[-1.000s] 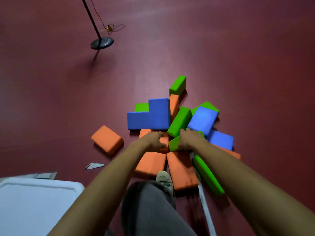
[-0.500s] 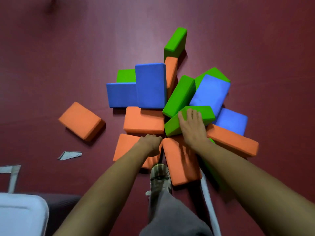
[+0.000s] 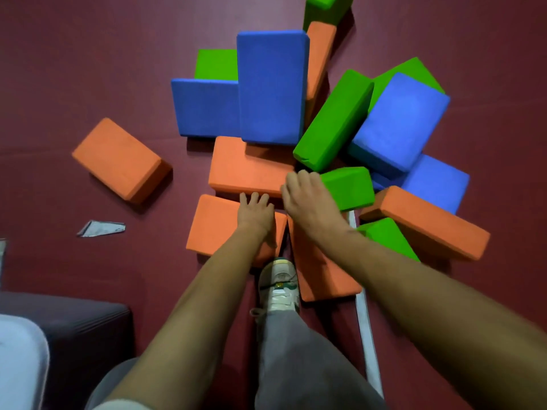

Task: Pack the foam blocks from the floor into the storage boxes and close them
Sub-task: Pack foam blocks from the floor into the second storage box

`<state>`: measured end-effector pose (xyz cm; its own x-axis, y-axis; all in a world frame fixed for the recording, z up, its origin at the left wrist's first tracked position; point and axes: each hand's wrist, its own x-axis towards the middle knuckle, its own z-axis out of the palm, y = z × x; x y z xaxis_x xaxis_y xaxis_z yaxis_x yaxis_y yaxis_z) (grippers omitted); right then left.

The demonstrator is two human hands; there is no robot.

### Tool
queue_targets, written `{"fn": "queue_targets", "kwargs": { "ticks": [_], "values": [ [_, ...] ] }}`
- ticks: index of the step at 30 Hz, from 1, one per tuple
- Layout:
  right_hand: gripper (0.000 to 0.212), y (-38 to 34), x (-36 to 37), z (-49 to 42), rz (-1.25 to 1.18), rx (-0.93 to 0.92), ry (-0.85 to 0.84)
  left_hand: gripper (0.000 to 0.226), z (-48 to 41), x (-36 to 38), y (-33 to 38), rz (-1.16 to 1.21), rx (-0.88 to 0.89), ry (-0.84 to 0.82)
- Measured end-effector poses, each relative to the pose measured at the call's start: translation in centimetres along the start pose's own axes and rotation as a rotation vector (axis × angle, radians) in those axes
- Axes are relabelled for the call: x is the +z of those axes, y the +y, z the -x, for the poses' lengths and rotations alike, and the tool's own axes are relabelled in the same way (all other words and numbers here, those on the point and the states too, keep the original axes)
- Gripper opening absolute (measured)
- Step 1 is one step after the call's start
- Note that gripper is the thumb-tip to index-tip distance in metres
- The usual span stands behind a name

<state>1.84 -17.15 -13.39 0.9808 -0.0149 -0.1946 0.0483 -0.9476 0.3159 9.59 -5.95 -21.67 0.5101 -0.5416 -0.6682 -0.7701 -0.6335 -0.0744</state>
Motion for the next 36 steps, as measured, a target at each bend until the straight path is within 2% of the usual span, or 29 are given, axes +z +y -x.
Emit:
{"fn": "queue_targets", "kwargs": {
  "ticks": [3, 8, 13, 15, 17, 19, 22, 25, 29, 32, 36],
  "values": [
    [0.034, -2.5, -0.6, -2.4, -0.005, -0.071, -0.01, 0.088, -0.3, -0.1, -0.1, -0.004, -0.001, 0.008],
    [0.036, -0.4, -1.2, -4.0, 0.004, -0.041, -0.018, 0.12, -1.1, 0.7, -1.0, 0.087, -0.022, -0.102],
    [0.034, 0.5, -0.8, -2.4, -0.024, -0.045, 0.021, 0.123, -2.6, 0.3, -1.5, 0.113, 0.045, -0.18],
    [0.039, 0.2, -0.6, -2.4, -0.028, -0.04, 0.035, 0.125, -2.7, -0.2, -1.6, 0.11, 0.055, -0.178],
    [0.043, -0.2, -0.3, -2.3, -0.023, -0.039, 0.03, 0.126, -2.2, -0.8, -2.1, 0.162, 0.0, -0.189],
    [0.038, -0.4, 0.1, -2.2, 0.001, -0.042, 0.047, 0.125, -1.3, -0.9, -3.8, 0.257, -0.107, -0.233],
    [0.03, 0.4, 0.5, -2.1, 0.016, -0.031, 0.039, 0.135, 0.8, 0.9, -7.4, 0.38, -0.271, -0.303],
    [0.03, 1.8, 0.5, -1.4, 0.025, 0.005, 0.022, 0.128, 3.1, 2.8, -7.8, 0.494, -0.317, -0.175],
    [0.029, 2.4, -1.8, -0.8, 0.099, -0.002, 0.03, 0.088, 6.1, 1.1, -5.2, 0.414, -0.172, 0.031],
    [0.03, 2.5, -5.2, -0.6, 0.124, 0.03, 0.04, 0.093, 8.4, -2.2, -4.9, 0.329, -0.06, 0.111],
    [0.034, 2.2, -10.2, -0.2, 0.125, 0.159, 0.004, 0.091, 12.6, -7.0, -7.2, 0.471, -0.064, 0.172]
  ]
}}
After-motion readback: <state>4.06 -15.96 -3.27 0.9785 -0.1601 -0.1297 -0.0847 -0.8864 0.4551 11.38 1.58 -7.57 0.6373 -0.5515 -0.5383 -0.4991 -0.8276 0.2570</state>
